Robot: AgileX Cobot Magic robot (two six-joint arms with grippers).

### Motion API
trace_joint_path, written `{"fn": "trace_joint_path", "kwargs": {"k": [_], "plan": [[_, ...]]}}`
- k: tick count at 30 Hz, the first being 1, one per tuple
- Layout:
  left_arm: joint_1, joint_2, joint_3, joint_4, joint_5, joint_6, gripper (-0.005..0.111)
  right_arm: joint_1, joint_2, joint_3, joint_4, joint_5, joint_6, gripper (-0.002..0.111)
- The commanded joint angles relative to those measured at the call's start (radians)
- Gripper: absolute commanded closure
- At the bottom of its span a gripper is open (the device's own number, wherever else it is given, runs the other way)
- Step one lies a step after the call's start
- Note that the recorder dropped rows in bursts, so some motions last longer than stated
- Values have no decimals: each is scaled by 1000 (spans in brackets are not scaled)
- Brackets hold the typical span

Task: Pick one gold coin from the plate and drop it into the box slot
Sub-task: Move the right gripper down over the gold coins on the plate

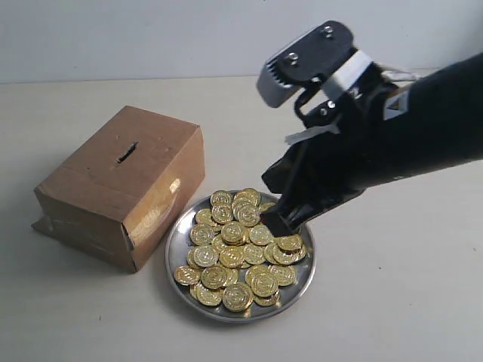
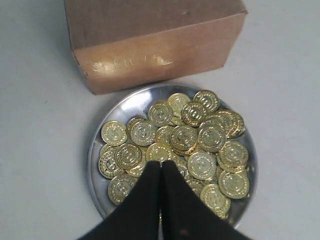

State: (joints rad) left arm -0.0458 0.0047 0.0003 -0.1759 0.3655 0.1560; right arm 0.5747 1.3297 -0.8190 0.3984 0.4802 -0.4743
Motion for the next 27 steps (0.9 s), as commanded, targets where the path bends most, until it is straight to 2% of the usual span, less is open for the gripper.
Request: {"fn": "trace_joint_path", "kwargs": {"k": [1, 5, 9, 13, 21, 23, 27], "plan": [[3, -5, 0, -1, -11, 3, 107, 7, 116, -57, -6, 3, 2, 108], [3, -5, 0, -1, -11, 1, 107, 7, 203, -71, -6, 28, -5, 108], [3, -5, 0, -1, -11, 1, 107, 7, 274, -100, -6, 125, -130, 108], [3, -5, 0, -1, -11, 2, 107, 7, 313, -117, -8, 131, -235, 108], [3, -5, 0, -1, -11, 0, 107, 7, 348, -118, 18, 73, -196, 108], [3, -5, 0, -1, -11, 0, 107, 7, 361, -118, 12, 83, -202, 103], [3, -5, 0, -1, -11, 2, 107, 7, 395, -116, 12, 98, -280, 84]]}}
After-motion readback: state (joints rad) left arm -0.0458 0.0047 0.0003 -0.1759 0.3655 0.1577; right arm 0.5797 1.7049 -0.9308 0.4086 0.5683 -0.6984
